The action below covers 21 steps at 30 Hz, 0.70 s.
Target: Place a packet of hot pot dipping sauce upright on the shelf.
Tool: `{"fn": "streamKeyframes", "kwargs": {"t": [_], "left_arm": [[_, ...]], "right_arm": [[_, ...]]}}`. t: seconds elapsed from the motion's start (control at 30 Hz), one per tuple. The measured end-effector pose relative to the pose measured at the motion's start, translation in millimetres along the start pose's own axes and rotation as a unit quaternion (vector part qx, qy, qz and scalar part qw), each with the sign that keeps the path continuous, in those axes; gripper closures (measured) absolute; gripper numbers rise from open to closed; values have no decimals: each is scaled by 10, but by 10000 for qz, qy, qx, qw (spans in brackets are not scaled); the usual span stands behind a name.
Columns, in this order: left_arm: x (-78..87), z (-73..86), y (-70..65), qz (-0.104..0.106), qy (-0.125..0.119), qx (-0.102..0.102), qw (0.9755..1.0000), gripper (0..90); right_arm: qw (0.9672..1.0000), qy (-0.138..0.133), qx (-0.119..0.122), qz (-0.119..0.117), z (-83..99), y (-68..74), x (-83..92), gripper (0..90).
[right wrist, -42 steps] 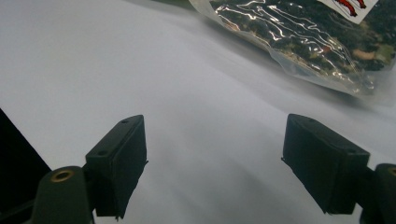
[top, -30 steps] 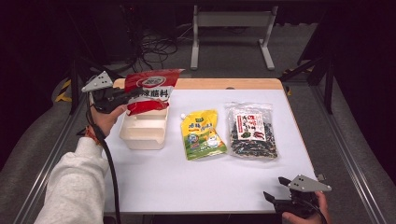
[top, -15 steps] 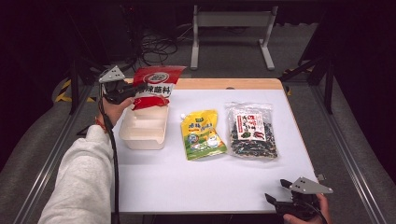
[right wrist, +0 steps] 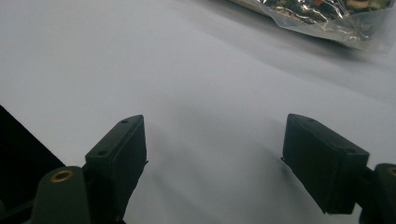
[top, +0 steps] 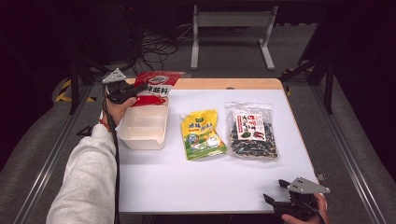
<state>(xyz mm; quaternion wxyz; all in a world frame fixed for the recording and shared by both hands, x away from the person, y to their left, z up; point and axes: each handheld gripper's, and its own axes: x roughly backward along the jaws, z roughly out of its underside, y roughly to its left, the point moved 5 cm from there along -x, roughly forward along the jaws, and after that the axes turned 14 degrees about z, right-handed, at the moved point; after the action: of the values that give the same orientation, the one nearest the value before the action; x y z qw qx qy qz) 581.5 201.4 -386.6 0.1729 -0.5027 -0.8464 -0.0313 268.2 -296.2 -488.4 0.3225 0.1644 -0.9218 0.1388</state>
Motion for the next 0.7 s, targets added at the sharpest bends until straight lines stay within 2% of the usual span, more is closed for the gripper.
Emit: {"fn": "streamKeyframes", "kwargs": {"t": [0.03,0.13,0.3,0.33,0.47,0.6,0.63,0.7], "left_arm": [[0,0,0,0,0,0,10000,850],[-35,44,4,-91,270,44,9996,821],[21,91,33,-182,391,108,9990,839],[51,113,28,-233,585,112,9980,839],[69,196,55,-368,1012,123,9941,880],[77,262,102,-392,1019,267,9937,890],[89,292,120,-360,939,359,9943,891],[93,300,122,-339,890,390,9947,882]], "right_arm": [[10000,0,0,0,0,0,0,221],[10000,-4,51,-28,-2,9,-3,221],[10000,18,75,-47,0,23,-4,221],[9999,12,93,-52,0,22,-6,221],[9999,47,107,-44,0,24,-8,221],[9999,59,116,-41,-1,30,-10,221],[9999,60,120,-41,-5,33,-10,222],[9999,57,122,-45,-6,34,-11,222]]}}
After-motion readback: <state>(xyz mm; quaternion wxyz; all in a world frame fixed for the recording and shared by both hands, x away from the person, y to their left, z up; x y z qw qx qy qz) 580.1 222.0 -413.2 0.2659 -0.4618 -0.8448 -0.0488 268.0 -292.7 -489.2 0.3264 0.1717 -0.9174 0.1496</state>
